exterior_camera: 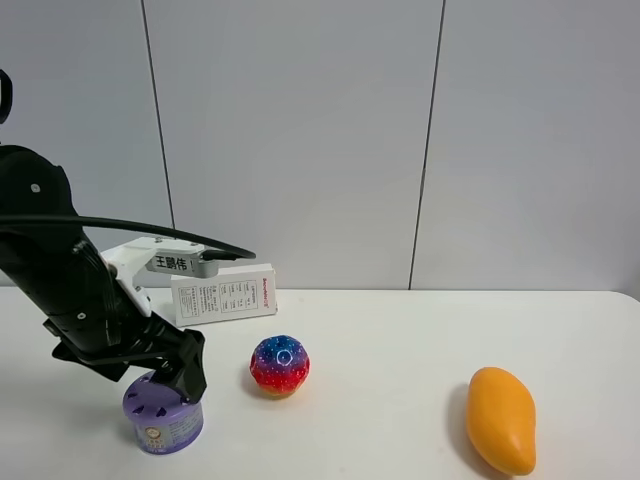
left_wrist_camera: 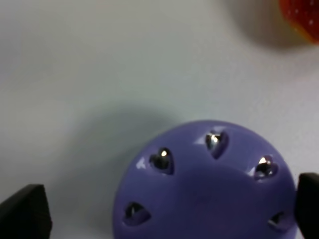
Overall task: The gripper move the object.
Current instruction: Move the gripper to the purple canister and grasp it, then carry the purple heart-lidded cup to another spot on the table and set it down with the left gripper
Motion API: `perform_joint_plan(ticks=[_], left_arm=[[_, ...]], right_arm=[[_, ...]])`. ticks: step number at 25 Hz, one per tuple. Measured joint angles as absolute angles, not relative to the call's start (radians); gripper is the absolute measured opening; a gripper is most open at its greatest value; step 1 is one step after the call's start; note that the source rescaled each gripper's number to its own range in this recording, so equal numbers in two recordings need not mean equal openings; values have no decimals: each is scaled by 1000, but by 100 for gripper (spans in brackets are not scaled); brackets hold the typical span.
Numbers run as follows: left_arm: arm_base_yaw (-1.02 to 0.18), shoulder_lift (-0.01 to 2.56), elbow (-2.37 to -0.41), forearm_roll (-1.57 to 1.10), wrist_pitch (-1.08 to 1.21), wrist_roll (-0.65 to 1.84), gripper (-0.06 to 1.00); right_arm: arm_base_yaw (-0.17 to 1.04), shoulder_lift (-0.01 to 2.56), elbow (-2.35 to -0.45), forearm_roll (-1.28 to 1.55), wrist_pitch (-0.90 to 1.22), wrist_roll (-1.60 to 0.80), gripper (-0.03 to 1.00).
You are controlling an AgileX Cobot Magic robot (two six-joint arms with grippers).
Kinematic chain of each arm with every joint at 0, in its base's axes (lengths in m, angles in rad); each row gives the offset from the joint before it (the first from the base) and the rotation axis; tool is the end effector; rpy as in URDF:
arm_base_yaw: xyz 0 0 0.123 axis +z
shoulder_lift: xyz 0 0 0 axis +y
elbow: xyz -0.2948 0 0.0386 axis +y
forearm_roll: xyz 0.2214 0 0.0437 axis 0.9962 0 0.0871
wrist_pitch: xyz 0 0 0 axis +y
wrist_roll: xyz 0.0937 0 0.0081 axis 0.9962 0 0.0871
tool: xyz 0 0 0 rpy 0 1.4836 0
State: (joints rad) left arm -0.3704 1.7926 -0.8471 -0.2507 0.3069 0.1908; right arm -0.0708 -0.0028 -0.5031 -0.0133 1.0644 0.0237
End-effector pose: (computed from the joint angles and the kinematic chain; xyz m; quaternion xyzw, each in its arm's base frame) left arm 0.2820 -0.1171 0.1623 0.1643 0.9640 -0.0787 0.1936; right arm -0.0386 0.0016 0.2635 0.0406 0.8517 -0.0189 0.5222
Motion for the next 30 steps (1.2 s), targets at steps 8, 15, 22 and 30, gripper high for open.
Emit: perform_joint_plan(ticks=[8,15,22,30], left_arm=[[-373,1813,-846,-248,316,191,100],[-397,1814,-846,-263,307,191,100],[-397,1814,-846,-263,305,191,40],[-397,1814,-846,-264,305,191,1]], right_arm=[[-71,-3,-503,-13,1064,24,100],[-71,-3,-503,-13,1064,24,100],[-71,-3,-503,-13,1064,24,100],[-71,-3,-503,-13,1064,24,100]])
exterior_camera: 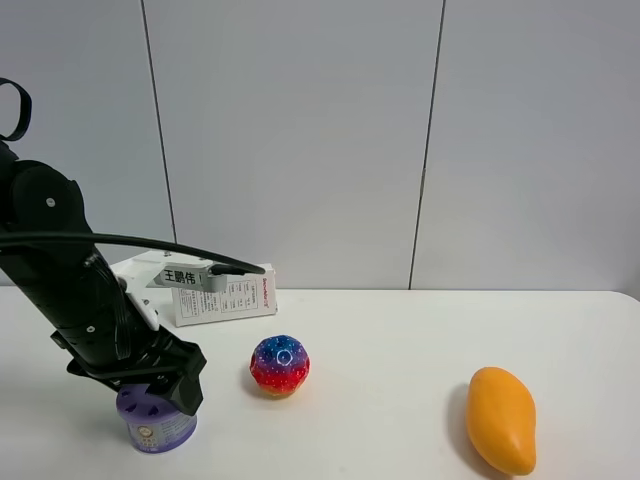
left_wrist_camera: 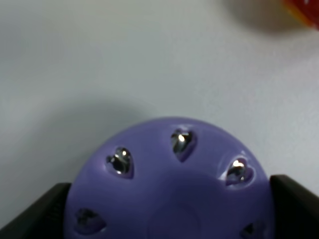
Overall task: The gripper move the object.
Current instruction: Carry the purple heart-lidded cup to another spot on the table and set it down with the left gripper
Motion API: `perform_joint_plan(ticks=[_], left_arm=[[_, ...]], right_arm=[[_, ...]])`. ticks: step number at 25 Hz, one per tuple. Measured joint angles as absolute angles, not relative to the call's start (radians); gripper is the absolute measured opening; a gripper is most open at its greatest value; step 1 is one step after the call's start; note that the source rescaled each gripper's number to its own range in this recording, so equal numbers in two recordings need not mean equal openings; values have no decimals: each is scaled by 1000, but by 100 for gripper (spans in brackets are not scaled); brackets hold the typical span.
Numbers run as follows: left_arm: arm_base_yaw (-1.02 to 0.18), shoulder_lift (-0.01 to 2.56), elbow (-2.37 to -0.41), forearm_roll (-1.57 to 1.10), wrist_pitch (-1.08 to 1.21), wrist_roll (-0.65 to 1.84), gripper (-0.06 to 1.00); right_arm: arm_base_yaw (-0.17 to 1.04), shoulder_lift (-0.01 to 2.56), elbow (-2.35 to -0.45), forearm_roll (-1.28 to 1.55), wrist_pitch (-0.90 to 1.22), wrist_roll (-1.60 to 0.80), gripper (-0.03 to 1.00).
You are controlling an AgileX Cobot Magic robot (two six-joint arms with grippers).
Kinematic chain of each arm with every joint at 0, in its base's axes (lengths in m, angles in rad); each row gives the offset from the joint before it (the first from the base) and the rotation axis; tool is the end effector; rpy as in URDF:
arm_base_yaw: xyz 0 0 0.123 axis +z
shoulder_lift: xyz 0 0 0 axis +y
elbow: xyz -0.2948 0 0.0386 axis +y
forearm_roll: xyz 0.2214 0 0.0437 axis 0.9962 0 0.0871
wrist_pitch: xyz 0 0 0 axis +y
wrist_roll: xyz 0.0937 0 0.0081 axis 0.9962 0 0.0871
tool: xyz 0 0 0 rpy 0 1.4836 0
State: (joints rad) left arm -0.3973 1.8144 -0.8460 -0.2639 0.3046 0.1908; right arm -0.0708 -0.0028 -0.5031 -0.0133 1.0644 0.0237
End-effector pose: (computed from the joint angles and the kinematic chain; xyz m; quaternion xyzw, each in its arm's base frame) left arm 0.2793 -0.1252 0.1555 0.1713 0.9648 -0.0820 0.1822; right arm -0.0386 0.0016 0.2635 0.0406 0.8517 -0.0189 0.5222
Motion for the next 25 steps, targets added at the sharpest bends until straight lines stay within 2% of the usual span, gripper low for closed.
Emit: perform_joint_plan(ticks=[7,15,25], left_arm=[[-397,1761,-859,-257,360,191,1],[-399,1602,-1009,-237,514,191,1],[-529,1616,-1209,-235,590,198,1]], right_arm=[[-71,-3,-503,-13,1064,24,100],[-71,-3,-503,-13,1064,24,100],[-71,-3,-503,-13,1064,24,100]])
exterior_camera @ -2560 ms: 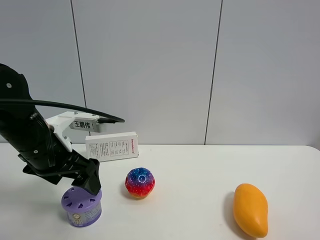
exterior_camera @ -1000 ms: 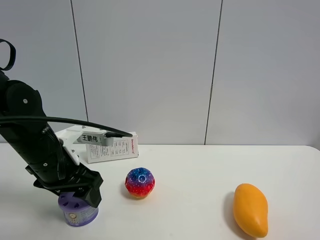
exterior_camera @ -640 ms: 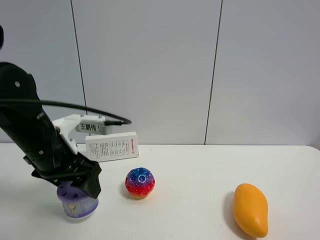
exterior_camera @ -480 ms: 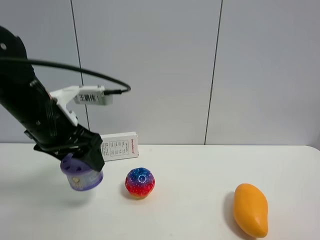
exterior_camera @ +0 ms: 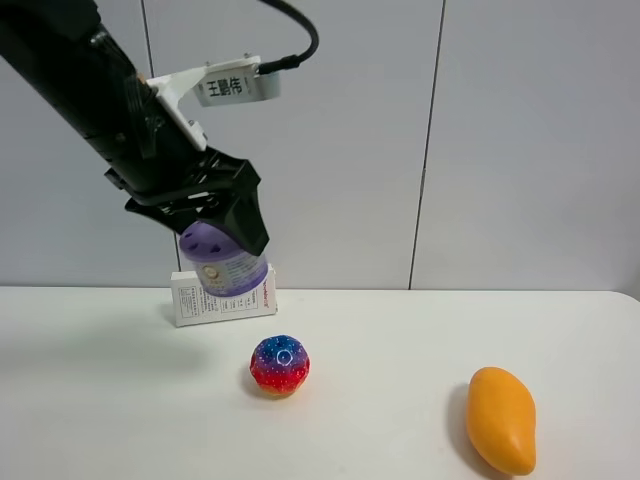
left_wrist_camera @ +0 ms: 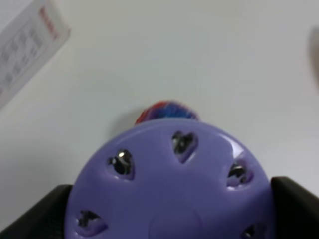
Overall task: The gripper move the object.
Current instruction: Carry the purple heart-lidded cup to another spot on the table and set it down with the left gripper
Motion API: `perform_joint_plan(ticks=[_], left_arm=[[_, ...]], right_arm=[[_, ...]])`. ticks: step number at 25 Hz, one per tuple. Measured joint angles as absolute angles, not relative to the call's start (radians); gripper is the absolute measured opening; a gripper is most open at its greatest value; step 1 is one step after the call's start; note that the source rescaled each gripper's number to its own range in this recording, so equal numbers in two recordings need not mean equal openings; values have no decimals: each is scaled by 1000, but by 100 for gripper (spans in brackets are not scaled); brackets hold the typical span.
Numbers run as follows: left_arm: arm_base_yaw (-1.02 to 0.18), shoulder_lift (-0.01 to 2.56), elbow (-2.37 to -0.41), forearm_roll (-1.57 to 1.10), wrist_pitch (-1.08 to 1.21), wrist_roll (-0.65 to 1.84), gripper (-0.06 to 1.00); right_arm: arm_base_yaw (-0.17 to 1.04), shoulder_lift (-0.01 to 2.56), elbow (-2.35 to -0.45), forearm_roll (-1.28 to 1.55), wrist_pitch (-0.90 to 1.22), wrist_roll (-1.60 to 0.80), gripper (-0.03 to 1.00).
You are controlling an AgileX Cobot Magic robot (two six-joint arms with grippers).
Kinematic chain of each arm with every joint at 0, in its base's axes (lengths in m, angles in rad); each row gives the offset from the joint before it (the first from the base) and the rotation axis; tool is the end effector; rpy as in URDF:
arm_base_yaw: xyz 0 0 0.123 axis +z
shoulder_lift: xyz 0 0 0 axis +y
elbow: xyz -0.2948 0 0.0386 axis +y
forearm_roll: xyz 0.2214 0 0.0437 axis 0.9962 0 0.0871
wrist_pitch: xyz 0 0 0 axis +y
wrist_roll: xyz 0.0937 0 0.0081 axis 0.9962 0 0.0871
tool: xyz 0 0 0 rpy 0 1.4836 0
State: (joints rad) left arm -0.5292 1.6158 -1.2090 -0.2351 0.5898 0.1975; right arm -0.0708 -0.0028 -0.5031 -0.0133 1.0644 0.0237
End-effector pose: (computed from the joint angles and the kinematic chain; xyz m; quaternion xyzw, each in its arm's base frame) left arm 0.2792 -0.1774 0.2954 0.2675 0.9032 -0.1453 0.3026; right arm -0.0386 0.0016 0.2635 0.0406 0.8517 -0.0189 0.5222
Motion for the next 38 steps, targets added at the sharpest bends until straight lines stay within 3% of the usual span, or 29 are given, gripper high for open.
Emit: perform_joint_plan(ticks=[9,19,38], left_arm=[[-655,1840,-1433,-235,591,198,1],[-697,2173,-1701,-235,619,222,1],[-698,2324,-1743,-236,606,312,1]], right_arm=[[-71,-3,-503,-13,1064,24,100],[-71,-3,-503,-13,1064,24,100],[-71,-3,-503,-13,1064,24,100]])
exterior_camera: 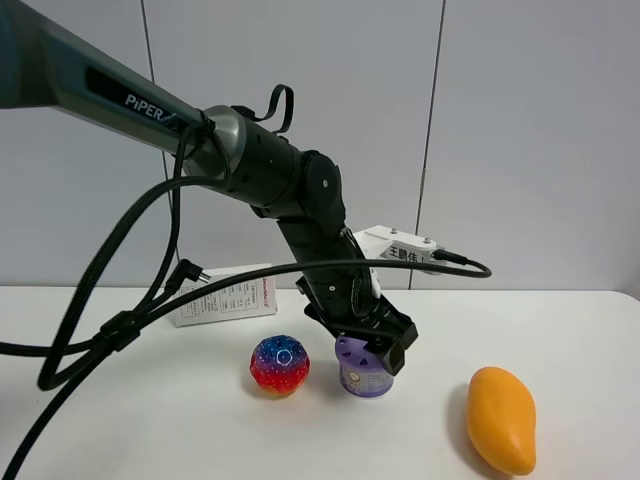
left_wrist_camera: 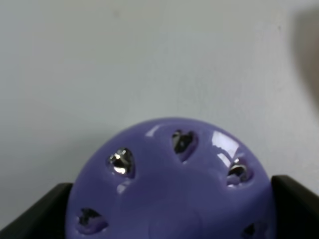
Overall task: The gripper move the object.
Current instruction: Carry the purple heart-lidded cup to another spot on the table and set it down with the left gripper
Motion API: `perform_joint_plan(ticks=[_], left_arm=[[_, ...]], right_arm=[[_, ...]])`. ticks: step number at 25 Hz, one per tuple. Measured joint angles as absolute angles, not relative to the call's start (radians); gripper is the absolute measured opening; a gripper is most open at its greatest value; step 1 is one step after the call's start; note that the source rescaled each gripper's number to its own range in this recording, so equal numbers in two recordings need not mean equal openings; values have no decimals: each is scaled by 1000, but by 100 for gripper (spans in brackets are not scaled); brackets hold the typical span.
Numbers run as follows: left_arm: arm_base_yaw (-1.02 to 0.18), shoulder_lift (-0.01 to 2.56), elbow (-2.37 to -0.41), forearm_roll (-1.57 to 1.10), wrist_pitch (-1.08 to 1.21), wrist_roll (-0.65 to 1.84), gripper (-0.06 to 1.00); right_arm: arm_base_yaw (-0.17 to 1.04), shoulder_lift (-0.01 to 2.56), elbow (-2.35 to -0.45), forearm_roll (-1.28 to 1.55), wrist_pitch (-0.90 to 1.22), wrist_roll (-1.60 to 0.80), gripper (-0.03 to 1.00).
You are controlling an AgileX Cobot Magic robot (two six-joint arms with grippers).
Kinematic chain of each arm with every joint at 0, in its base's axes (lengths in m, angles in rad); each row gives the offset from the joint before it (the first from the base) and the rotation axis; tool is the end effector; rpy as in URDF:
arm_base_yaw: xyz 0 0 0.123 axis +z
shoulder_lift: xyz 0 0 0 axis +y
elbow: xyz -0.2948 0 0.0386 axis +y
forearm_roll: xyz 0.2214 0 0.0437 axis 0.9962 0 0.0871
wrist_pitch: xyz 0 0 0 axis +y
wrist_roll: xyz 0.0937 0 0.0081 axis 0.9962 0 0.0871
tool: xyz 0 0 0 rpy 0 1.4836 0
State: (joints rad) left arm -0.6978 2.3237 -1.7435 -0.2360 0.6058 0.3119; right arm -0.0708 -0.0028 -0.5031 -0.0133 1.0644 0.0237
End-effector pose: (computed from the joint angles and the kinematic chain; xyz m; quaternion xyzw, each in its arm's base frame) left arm 0.3615 -0.3195 0.1444 0.3984 0.8830 -0.1307 0.2110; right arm -0.0386 0.0016 0.2635 0.0406 0.8517 -0.0189 0.5222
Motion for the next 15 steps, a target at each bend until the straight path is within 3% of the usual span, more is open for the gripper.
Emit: perform_joint_plan(ticks=[5,6,7,9,10,12,15], left_arm=[[-698,2324,-1743,-236,605,320,1],[-698,2324,-1743,-236,605,320,6],[-698,2324,-1743,-238,605,320,21],[-698,2324,-1745,-243,596,320,66],[-698,2324,-1745,-247,594,320,81],[-698,2324,-1747,-256,594,320,93],[-698,2324,-1747,-259,594,320,97]], right_arm=[[-71,-3,-503,-13,1064,24,100],[-71,-3,-503,-13,1064,24,100],[-71,-3,-503,-13,1064,24,100],[-71,-3,-503,-13,1064,24,100],[-71,-3,-503,-13,1064,24,100],[-71,-3,-503,-13,1064,24,100],[-71,-3,-503,-13,1064,24,100]])
